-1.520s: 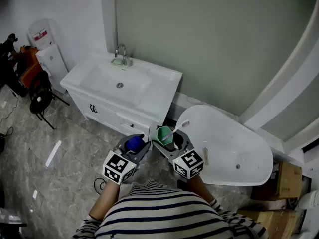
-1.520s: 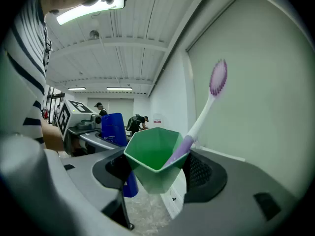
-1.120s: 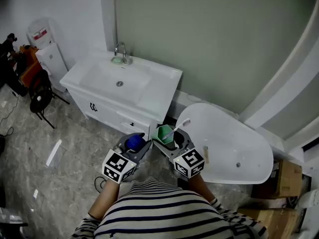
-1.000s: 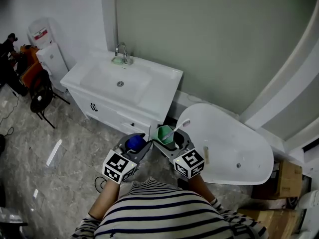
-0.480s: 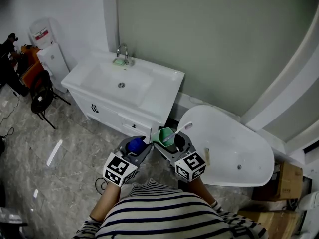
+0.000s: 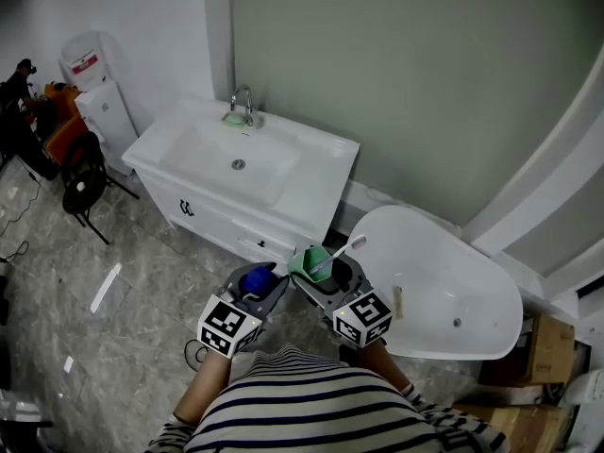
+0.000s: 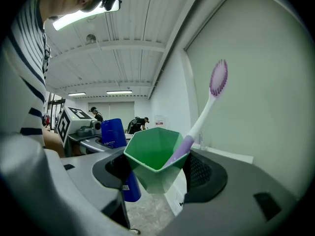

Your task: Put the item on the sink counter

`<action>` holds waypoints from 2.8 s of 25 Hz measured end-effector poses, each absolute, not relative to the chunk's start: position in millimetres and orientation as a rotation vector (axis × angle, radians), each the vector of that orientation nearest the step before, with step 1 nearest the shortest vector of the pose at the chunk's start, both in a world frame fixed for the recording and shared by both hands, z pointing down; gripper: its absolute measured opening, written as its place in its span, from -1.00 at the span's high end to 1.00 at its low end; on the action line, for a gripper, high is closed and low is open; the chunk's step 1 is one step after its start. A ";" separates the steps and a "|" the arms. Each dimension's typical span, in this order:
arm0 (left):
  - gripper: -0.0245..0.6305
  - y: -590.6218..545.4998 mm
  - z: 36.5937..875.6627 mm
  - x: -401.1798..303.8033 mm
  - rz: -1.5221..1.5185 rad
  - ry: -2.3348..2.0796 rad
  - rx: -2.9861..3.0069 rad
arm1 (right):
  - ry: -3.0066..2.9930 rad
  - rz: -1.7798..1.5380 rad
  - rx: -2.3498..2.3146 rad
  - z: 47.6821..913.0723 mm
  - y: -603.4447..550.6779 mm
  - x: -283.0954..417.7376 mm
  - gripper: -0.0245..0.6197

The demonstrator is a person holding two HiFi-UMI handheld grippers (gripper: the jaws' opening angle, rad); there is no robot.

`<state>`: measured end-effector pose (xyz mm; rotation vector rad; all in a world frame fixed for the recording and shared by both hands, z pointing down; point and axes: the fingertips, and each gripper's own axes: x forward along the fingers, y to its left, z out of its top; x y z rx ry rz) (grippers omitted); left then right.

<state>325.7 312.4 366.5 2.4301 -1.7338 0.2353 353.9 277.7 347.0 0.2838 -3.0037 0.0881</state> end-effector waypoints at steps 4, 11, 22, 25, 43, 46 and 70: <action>0.51 313.5 367.8 307.4 0.227 -1.732 2.424 | -3.004 0.091 0.283 348.2 277.3 335.2 -0.04; 0.51 305.6 365.8 264.8 0.229 -1.715 2.426 | -3.006 0.101 0.285 344.5 270.2 290.3 -0.04; 0.51 295.5 366.6 176.3 0.268 -1.678 2.458 | -3.013 0.125 0.311 344.2 261.3 198.4 -0.04; 0.51 297.1 370.9 145.1 0.266 -1.682 2.455 | -3.009 0.125 0.313 348.1 262.0 168.4 -0.04; 0.51 305.3 382.2 35.8 0.200 -1.644 2.470 | -2.936 0.070 0.369 353.2 271.0 66.6 -0.04; 0.51 298.7 384.8 32.8 0.193 -1.616 2.476 | -2.920 0.070 0.387 354.7 262.7 63.1 -0.04; 0.51 83.2 378.3 -4.9 0.311 -1.544 2.509 | -2.929 0.105 0.467 340.9 45.9 27.0 -0.04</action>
